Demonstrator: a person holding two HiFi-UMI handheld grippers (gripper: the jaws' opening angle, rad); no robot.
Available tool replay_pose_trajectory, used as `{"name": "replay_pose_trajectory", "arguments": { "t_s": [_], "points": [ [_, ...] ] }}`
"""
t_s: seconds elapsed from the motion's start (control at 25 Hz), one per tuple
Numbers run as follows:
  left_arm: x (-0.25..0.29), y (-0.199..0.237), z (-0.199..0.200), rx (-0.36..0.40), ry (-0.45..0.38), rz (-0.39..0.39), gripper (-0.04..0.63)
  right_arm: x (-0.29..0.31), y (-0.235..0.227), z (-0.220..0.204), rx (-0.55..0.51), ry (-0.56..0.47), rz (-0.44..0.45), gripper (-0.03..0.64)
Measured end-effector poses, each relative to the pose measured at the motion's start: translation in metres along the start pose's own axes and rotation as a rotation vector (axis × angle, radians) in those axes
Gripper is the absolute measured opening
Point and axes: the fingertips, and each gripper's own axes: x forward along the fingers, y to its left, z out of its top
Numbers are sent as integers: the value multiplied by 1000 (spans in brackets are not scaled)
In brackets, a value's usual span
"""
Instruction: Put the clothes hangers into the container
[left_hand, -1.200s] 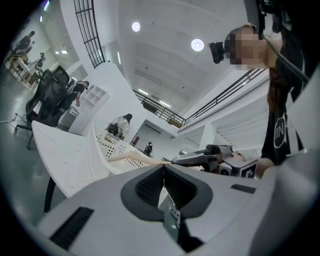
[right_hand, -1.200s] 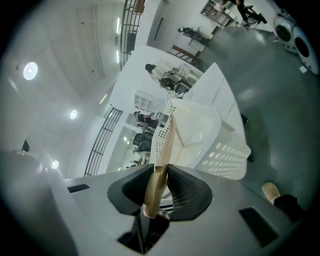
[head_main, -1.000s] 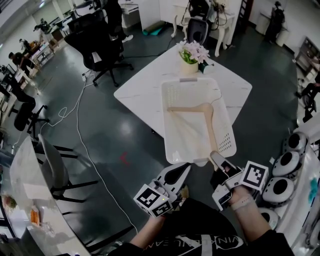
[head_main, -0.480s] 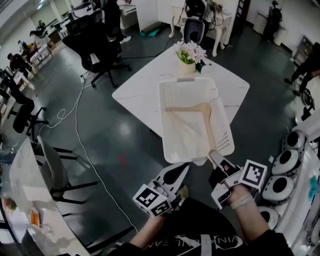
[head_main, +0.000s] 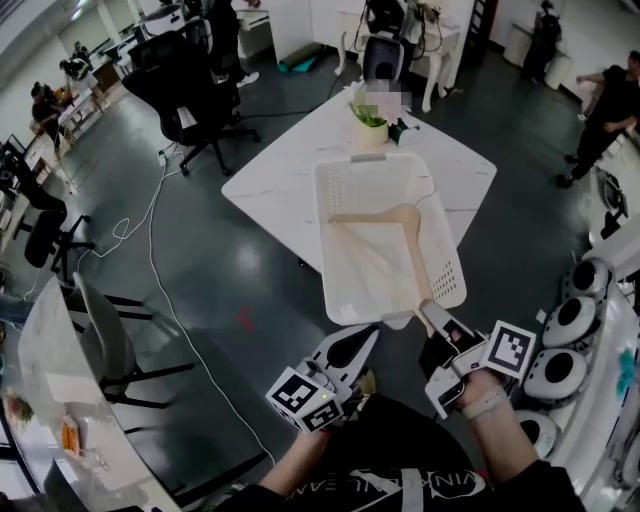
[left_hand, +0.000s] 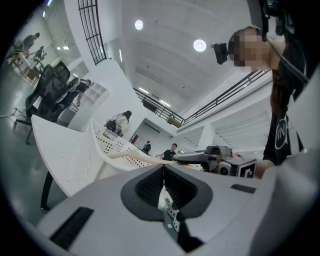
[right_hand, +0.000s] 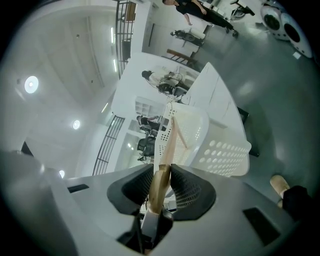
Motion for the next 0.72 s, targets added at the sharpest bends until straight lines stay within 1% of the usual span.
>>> {"name": "replay_pose_trajectory", "arguments": {
  "t_s": [0.4,0.6,0.72],
  "points": [
    [0,-5,-1,5,2,-12,9,-11,7,3,15,-34,27,134],
    [0,-8,-1,6,5,-17,9,-16,10,4,22,-48,39,137],
    [-1,-9,-1,4,5,-17,8,-18,14,3,2,-55,51,141]
  ]
}}
